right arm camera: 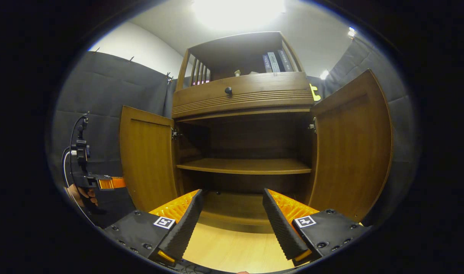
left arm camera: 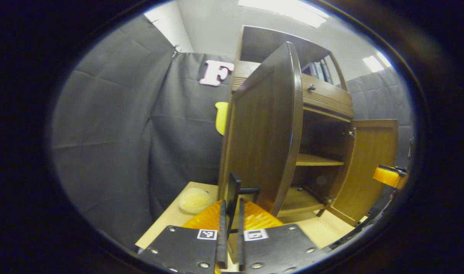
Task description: Open the right door of the double-door shoe cabinet with the right hand, and open the left door with the left hand.
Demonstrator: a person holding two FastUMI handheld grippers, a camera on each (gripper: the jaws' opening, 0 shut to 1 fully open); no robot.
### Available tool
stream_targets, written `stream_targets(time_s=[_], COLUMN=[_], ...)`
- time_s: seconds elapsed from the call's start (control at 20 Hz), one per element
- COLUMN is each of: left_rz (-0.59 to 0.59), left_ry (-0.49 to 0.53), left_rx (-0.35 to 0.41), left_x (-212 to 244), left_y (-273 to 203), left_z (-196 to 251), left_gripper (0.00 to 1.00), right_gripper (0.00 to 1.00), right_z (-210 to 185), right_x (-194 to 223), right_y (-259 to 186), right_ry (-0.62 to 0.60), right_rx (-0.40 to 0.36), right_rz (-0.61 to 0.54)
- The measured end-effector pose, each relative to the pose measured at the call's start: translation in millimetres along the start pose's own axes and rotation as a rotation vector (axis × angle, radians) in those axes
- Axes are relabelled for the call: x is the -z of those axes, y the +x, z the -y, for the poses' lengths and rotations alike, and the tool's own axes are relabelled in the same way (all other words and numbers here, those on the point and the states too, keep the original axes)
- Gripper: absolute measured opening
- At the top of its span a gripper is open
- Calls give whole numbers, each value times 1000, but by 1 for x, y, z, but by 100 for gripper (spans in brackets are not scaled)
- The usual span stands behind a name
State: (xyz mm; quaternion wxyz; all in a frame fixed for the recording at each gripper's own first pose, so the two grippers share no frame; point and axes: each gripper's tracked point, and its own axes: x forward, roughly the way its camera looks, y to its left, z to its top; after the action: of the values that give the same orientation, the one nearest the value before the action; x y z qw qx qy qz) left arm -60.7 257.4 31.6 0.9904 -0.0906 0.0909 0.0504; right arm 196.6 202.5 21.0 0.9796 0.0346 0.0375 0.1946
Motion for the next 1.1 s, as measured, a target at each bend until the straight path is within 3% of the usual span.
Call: stream_targets(time_s=[0.1, 0.25, 0.3, 0.6, 0.7, 0.75, 0.8, 0.9, 1.1], left_rz=[4, -6, -4, 22, 33, 44, 54, 71, 119], left_ry=[-15, -19, 2, 64, 45, 43, 53, 71, 61], left_rx=[-25, 21, 27, 53, 86, 83, 76, 58, 30], left_x=[-1, 1, 1, -1, -5, -8, -11, -16, -32], left_y=[-2, -6, -6, -16, -20, -24, -26, -32, -41], left_z=[-22, -23, -24, -24, -18, -22, -26, -24, -20], left_gripper=[5, 9, 5, 5, 12, 12, 5, 13, 5], right_gripper=[98, 98, 98, 98, 98, 98, 98, 98, 98], right_z=[-10, -24, -28, -44, -48, -49, -50, -52, -47], right_x=[1, 2, 2, 3, 2, 1, 0, -4, -8], right_y=[6, 12, 14, 22, 24, 24, 23, 22, 12], right_ry=[-5, -13, -15, -22, -8, -6, -7, -7, -38], right_rx=[-14, -32, -36, -24, -12, -3, 10, 27, 45], right_rz=[-5, -11, -11, -19, -15, -11, -4, 7, 18])
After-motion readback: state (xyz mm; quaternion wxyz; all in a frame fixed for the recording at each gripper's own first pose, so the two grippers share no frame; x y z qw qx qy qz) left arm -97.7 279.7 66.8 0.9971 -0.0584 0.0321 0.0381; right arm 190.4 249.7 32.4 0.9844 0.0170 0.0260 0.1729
